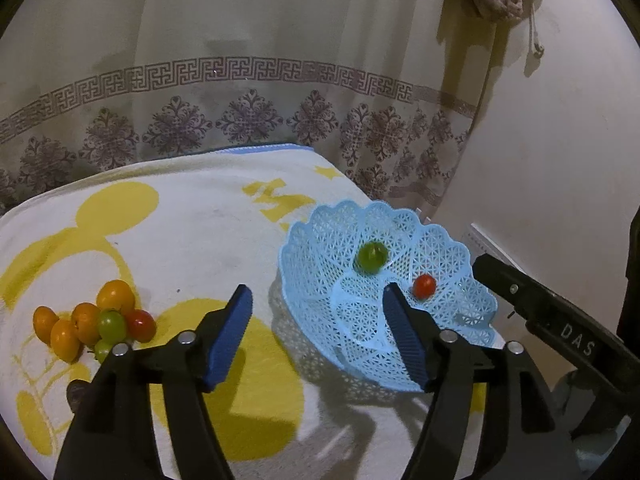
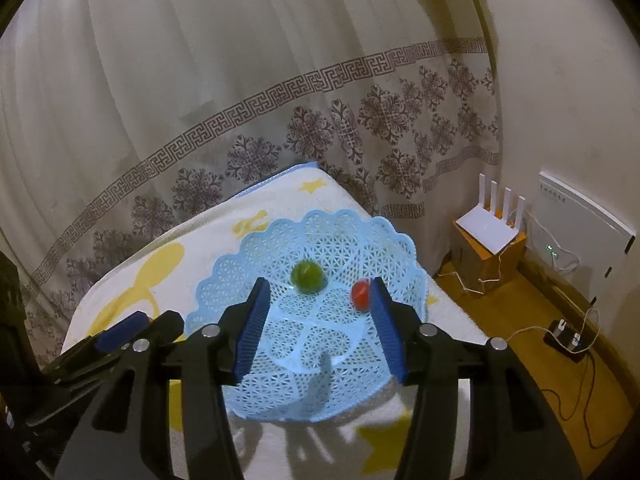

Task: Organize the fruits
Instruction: 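Withdraw both open grippers from the basket back toward the fruit cluster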

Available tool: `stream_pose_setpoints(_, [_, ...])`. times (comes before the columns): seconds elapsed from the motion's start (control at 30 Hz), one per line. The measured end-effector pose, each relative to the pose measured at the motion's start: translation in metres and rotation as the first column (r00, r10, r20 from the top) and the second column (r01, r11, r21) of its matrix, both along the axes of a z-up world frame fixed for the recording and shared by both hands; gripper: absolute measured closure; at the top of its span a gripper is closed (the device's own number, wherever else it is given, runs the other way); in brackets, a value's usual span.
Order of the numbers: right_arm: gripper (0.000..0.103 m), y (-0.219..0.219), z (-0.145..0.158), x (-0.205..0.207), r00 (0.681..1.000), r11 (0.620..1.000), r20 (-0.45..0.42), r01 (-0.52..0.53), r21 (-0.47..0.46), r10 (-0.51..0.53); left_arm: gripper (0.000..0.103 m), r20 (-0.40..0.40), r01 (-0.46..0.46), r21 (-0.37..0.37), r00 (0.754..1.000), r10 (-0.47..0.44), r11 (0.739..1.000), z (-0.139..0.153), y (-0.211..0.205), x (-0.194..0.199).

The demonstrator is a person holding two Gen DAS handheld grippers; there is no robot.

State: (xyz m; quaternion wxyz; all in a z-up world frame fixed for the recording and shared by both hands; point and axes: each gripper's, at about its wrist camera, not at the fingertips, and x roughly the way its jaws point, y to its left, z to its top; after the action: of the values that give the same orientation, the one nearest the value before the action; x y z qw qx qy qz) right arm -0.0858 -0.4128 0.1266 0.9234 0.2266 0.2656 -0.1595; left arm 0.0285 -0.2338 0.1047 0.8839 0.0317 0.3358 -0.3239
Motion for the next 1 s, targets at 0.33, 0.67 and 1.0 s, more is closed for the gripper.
stream_pose_setpoints(0.33, [0.024,0.01,0.015,-0.013,0.996,0.999,0.09,0.025,-0.045,-0.021,0.033,0.038,-0.065,-0.022,0.997,0.065,0.998,0.017,0.017,-0.002])
stream_pose_setpoints(0.67, [0.01,0.021,0.022,-0.016,0.991,0.996,0.132,0.007,-0.086,0.004,0.014,0.119,-0.121,-0.019,0.985,0.123,0.992,0.03,0.029,-0.007])
stream_pose_setpoints(1.0, [0.003,0.042,0.021,-0.014,0.982,0.991,0.167,-0.069,-0.116,0.088,0.013,0.162,-0.16,-0.022,0.973,0.162,0.987,0.044,0.045,-0.011])
